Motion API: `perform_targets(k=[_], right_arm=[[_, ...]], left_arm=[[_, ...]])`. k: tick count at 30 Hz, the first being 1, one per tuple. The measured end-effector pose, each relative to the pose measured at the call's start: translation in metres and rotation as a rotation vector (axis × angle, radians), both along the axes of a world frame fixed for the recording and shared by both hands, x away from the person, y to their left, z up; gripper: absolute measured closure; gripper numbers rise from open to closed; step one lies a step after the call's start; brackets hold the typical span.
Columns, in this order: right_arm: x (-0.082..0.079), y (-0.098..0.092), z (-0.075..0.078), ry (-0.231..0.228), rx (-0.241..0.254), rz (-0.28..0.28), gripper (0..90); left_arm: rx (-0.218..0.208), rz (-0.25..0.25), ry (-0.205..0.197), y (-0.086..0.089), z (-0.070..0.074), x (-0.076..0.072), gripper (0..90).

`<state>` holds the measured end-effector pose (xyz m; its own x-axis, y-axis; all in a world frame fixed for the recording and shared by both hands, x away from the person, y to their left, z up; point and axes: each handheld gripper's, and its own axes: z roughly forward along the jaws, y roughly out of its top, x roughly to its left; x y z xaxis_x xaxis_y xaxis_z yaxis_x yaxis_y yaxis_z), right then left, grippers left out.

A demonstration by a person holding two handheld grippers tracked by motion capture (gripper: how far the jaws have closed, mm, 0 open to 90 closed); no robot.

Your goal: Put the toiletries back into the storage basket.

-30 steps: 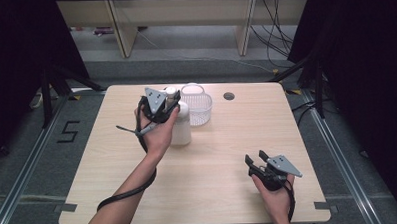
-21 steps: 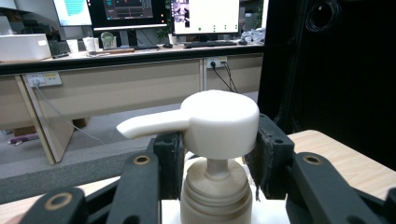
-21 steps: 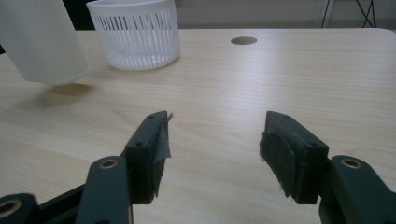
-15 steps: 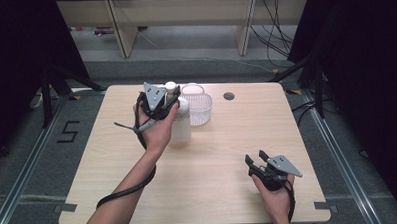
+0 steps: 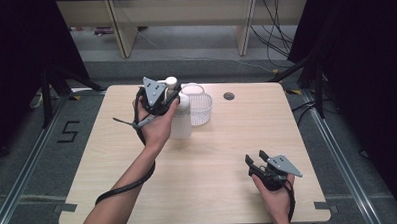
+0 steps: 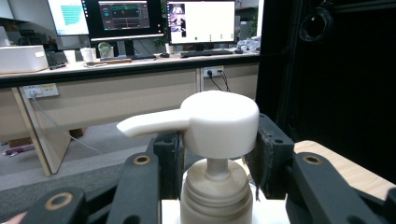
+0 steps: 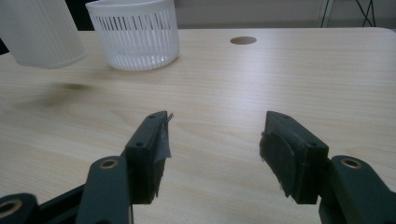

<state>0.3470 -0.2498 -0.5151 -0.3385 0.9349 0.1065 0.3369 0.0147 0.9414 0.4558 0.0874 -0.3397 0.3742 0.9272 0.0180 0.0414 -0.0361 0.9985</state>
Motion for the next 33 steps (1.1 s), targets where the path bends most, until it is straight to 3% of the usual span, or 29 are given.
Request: perform_targets(k=[12, 13, 18, 24, 25, 33], right_arm=[[-0.001, -0.001, 0.0, -0.002, -0.011, -0.012, 41.8], [-0.002, 0.002, 0.0, 0.019, 0.025, -0.019, 41.8], [-0.001, 0.001, 0.0, 0.002, 0.017, -0.012, 41.8], [-0.002, 0.001, 0.001, 0.022, 0.017, -0.016, 41.8], [-0.001, 0.001, 0.0, 0.001, 0.017, -0.012, 41.8], [-0.002, 0.001, 0.001, 0.022, 0.019, -0.022, 41.8]], left_arm=[[-0.004, -0.016, -0.003, -0.002, 0.01, 0.003, 59.2], [-0.003, -0.016, -0.005, -0.003, 0.011, 0.003, 59.2], [-0.003, -0.02, -0.009, -0.004, 0.014, 0.004, 59.2], [-0.002, -0.025, -0.008, -0.006, 0.017, 0.005, 59.2], [0.0, -0.025, -0.008, -0.006, 0.018, 0.006, 59.2], [-0.005, -0.032, -0.011, -0.009, 0.022, 0.008, 59.2]])
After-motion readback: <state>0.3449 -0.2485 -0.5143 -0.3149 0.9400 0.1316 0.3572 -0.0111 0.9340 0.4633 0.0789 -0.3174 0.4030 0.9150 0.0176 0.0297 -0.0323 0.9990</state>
